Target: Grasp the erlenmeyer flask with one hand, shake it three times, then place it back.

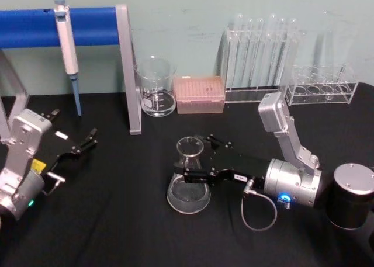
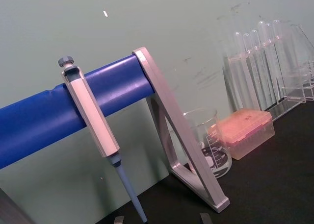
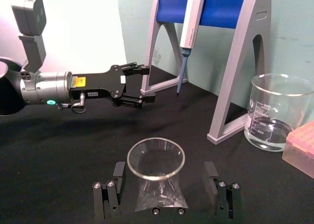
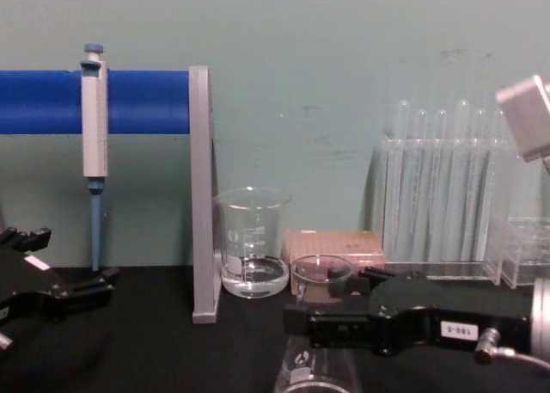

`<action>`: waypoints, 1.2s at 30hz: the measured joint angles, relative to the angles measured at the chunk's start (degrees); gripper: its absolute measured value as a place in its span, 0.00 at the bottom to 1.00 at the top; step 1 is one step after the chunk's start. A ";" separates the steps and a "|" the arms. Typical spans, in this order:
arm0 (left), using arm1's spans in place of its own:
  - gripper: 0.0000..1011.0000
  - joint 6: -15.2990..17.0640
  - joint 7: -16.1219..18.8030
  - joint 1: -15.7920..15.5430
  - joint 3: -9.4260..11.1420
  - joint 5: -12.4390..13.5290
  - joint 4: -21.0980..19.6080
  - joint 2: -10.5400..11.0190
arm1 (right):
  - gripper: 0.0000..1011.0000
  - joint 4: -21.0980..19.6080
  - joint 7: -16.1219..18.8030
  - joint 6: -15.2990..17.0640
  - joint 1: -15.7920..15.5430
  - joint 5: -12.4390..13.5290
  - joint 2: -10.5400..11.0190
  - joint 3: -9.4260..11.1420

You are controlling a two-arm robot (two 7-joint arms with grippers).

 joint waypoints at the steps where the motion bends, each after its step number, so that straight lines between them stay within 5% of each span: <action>1: 0.99 0.00 0.00 0.00 0.00 0.00 0.00 0.00 | 0.99 -0.16 0.02 0.09 -0.11 0.06 0.14 0.03; 12: 0.99 0.00 0.00 0.00 0.00 0.00 0.00 0.00 | 0.99 -3.96 -0.33 1.81 -3.17 0.92 3.60 0.77; 24: 0.99 0.00 0.00 0.00 0.00 0.00 0.00 0.00 | 0.99 -9.06 -5.23 5.30 -7.43 1.98 7.90 4.22; 29: 0.99 0.00 0.00 0.00 0.00 0.00 0.00 0.00 | 0.99 -9.92 -9.32 5.56 -8.53 2.13 7.80 6.84; 36: 0.99 0.00 0.00 0.00 0.00 0.00 0.00 0.00 | 0.99 -9.74 -17.27 4.75 -9.02 0.65 4.35 10.53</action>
